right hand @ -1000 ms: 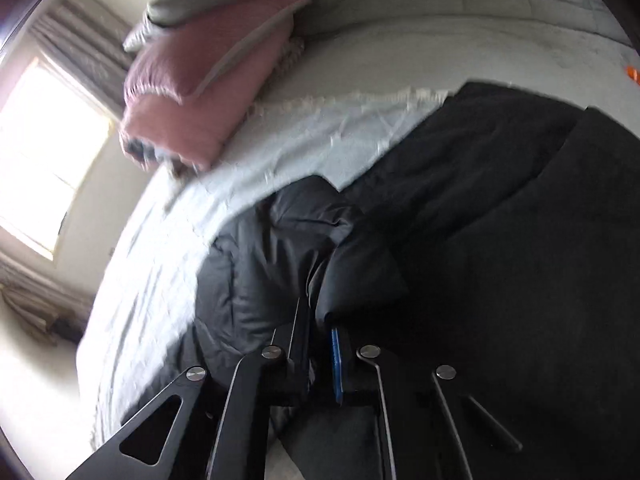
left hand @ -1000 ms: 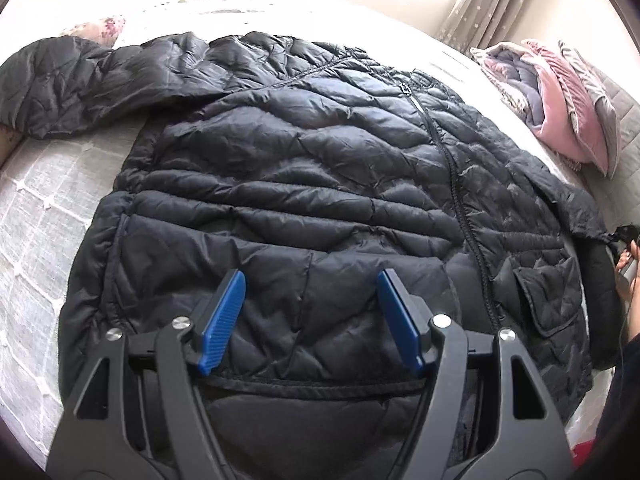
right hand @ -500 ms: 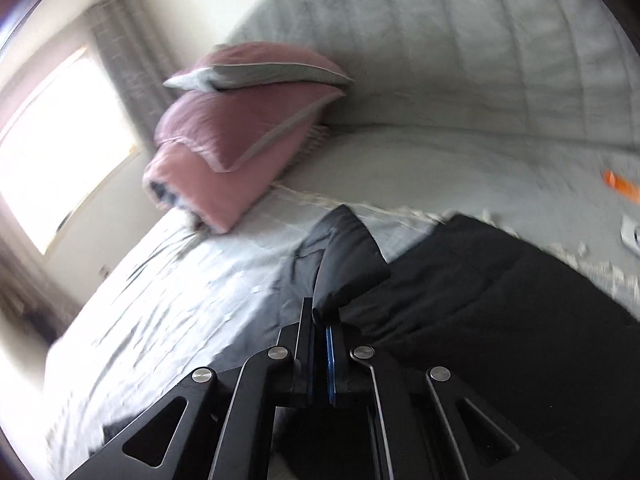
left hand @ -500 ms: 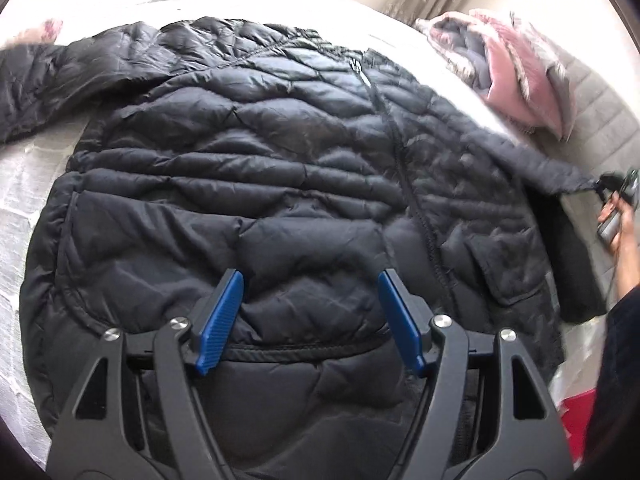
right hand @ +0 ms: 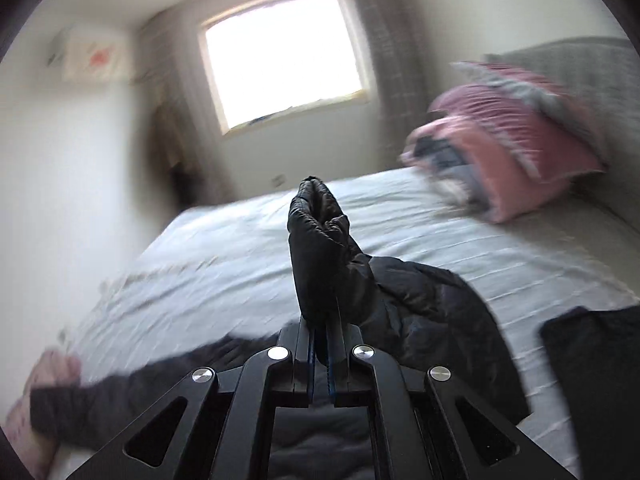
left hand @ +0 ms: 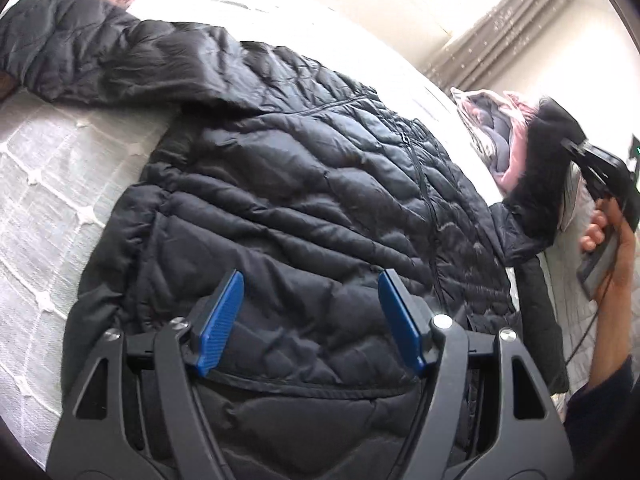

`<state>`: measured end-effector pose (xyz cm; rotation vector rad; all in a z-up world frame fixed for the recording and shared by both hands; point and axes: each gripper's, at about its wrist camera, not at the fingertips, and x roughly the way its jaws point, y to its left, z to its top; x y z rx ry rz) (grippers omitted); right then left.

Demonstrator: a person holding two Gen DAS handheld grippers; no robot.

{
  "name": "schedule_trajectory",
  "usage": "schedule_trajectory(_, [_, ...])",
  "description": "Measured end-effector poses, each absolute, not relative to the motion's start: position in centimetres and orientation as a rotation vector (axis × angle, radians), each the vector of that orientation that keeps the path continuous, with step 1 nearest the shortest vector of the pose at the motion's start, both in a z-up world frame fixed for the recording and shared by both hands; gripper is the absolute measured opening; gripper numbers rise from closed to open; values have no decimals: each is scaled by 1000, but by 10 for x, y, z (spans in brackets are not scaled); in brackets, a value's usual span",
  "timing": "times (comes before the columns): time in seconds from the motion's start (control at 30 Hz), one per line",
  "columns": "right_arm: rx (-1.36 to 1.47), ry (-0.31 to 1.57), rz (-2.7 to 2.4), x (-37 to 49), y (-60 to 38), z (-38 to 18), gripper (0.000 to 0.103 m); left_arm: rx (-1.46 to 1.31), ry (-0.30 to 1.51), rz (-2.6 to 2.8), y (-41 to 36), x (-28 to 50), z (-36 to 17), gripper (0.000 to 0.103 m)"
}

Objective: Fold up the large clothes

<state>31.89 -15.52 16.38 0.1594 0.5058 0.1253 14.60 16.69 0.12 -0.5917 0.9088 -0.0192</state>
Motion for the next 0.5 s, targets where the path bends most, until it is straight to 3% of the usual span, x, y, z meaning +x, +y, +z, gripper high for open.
schedule_trajectory(0.2, [-89, 646, 244, 322, -12, 79, 4, -668, 928, -16, 179, 148, -6, 70])
schedule_trajectory(0.33, [-70, 751, 269, 329, 17, 18, 4, -684, 926, -47, 178, 146, -4, 70])
schedule_trajectory(0.5, [-54, 841, 298, 335, 16, -15, 7, -702, 931, -59, 181, 145, -5, 70])
